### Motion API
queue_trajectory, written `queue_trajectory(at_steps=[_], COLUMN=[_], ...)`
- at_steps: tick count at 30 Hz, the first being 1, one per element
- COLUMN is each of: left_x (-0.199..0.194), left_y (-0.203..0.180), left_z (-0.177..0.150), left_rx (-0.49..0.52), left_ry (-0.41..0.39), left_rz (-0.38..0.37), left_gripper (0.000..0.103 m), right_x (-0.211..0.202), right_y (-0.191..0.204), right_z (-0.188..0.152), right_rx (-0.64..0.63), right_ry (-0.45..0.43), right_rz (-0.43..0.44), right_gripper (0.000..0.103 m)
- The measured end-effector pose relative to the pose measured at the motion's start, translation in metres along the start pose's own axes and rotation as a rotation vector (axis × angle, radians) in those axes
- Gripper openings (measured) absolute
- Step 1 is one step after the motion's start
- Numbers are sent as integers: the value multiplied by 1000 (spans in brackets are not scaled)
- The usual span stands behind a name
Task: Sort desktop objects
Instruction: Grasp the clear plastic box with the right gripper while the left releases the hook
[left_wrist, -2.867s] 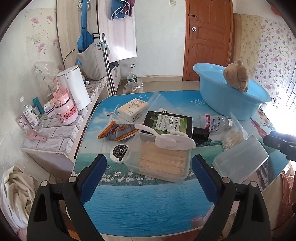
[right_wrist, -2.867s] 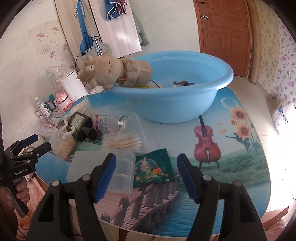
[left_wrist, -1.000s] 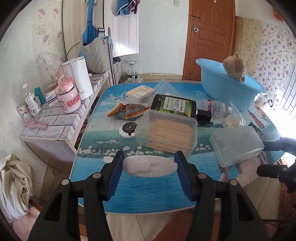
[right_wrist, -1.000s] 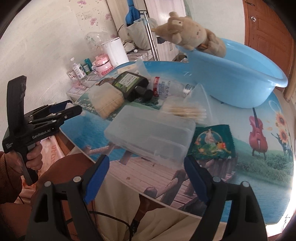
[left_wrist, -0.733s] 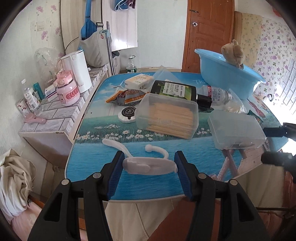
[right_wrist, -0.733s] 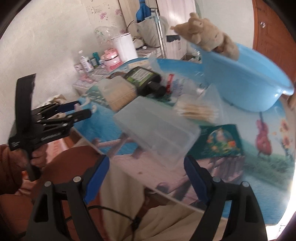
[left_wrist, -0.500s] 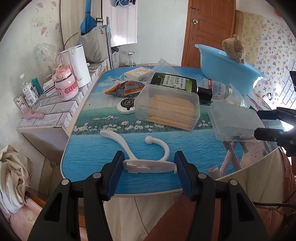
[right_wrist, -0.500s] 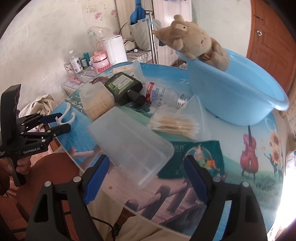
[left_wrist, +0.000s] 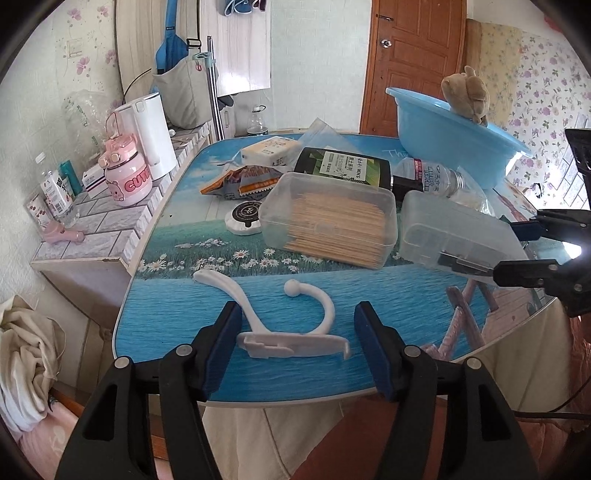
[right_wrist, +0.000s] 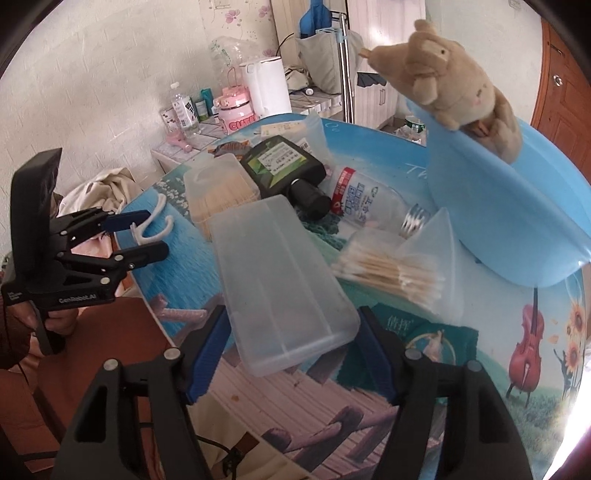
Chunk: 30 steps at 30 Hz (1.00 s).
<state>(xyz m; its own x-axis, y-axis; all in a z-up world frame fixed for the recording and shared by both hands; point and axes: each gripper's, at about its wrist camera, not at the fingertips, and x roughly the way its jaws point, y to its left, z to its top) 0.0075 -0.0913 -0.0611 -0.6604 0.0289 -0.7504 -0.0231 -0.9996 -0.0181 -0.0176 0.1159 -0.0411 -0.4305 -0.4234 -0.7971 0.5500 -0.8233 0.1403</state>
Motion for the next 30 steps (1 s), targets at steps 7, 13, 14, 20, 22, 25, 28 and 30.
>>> queue_trajectory(at_steps=[7,13,14,20,22,25,28,30], left_x=[-4,-8,-8,-8,-6,-5,-5,-7], left_y=[0,-9,-11,-15,-14,-14,-15,-15], left_z=[-1,-3,-4,-8,-8,-7,-7,-7], left_rx=[0,13,20,23,19,19,22,31], left_ry=[-1,8,10,14,11,2,-6,-9], left_rz=[10,-13,-18,-19,-17,-20,-24,-33], left_gripper=[55,55,56,67,70,73,60,54], right_x=[-8,-10,-11,-9,-8,-5,2,6], right_y=[9,14,17,31,28,25,25,24], right_z=[-19,-23,-24,-26,-26,-22,-18,-16], right_rx=[41,78,76,19,35,42,21,22], right_ry=[21,67,71,101,96,80,85,82], right_rz=[-147,-170,-159,-141,-128,-112,-107,-99], right_gripper=[67,66,65,66,66,66,66,66])
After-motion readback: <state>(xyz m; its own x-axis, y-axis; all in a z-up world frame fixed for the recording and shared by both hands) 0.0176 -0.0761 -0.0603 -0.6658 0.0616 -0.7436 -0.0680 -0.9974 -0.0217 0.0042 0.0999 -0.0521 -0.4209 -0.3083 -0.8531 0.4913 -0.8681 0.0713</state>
